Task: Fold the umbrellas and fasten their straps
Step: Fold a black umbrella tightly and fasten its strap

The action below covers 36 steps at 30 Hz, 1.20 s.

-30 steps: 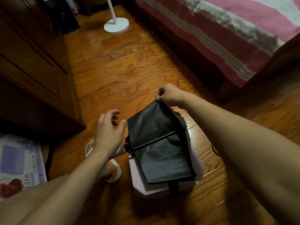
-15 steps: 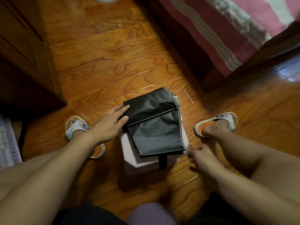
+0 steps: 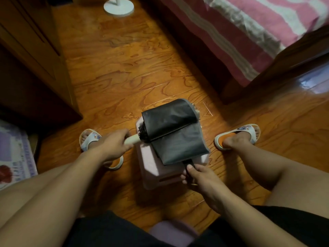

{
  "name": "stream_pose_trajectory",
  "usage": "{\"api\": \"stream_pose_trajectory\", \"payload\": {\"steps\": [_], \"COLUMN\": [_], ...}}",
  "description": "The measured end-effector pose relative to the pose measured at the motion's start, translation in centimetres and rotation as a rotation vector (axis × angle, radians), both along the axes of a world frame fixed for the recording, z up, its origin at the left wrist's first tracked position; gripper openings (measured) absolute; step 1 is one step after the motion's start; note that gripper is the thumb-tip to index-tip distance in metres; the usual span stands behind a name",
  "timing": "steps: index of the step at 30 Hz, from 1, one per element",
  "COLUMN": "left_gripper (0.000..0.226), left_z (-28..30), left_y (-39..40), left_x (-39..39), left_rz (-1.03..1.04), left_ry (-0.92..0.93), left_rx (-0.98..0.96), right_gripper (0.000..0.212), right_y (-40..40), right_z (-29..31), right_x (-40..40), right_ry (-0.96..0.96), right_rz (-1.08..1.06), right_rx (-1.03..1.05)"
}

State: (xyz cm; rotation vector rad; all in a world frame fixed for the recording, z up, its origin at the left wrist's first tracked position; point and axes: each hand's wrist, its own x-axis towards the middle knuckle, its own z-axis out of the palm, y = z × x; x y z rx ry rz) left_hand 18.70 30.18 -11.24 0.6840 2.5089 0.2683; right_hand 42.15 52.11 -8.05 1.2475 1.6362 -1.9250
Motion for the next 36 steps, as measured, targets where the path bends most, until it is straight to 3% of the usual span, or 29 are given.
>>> {"api": "stream_pose_trajectory", "payload": {"steps": [4,7,10,11,13,15,18,23,27,33,36], "left_gripper": [0.037,0.032,0.021,0.022,0.033,0.037,0.051,0.035,0.034,0.038,0.035], "left_z": [0.3,-0.4,0.4,0.9,1.0,-0.3,-1.6,-1.5,-0.7,-0.5,-0.8], "left_y": [0.7,0.9,1.1,1.0,1.0,0.8,1.0,0.3,0.4,0.6,0.7], "left_x": [1.6,2.8,4.3,4.8,5.3,5.5,6.8,6.8,7.1,8.1,8.4], "left_rz": [-0.028,-0.083,-0.172,-0.237,-0.305,-0.257,-0.159,-0.298,-0.274,-0.292,-0.342], "left_ry": [-0.091,-0.036,0.230,0.372,0.483,0.474,0.287,0.220,0.063,0.270,0.412], "left_rx": [-0.020,-0.103,-0.150,-0.149,-0.136,-0.080,-0.114,0.043,0.069,0.054,0.026], "right_gripper": [0.031,0.026,0.025,0.025,0.026,0.027,0.024,0.022,0.025,0.021,0.016], "right_y": [0.8,1.7,2.1,2.2,2.3,2.2,1.8,2.2,1.8,-0.3,-0.8], "right_z": [3.0,4.2,5.2,5.4,5.4,5.1,4.4,3.5,3.0,1.4,1.3], "right_x": [-0.9,-2.2,-3.0,-3.1,-3.3,-3.2,-2.8,-2.5,-2.5,-1.6,-1.2], "right_ry": [0.067,0.102,0.114,0.117,0.115,0.107,0.067,0.078,0.116,0.284,0.407], "right_rz": [0.016,-0.006,0.021,0.020,0.000,-0.029,-0.038,-0.057,-0.043,-0.155,-0.067], "right_rx": [0.041,0.046,0.034,0.022,-0.007,-0.038,-0.056,-0.011,0.109,0.245,0.279]}}
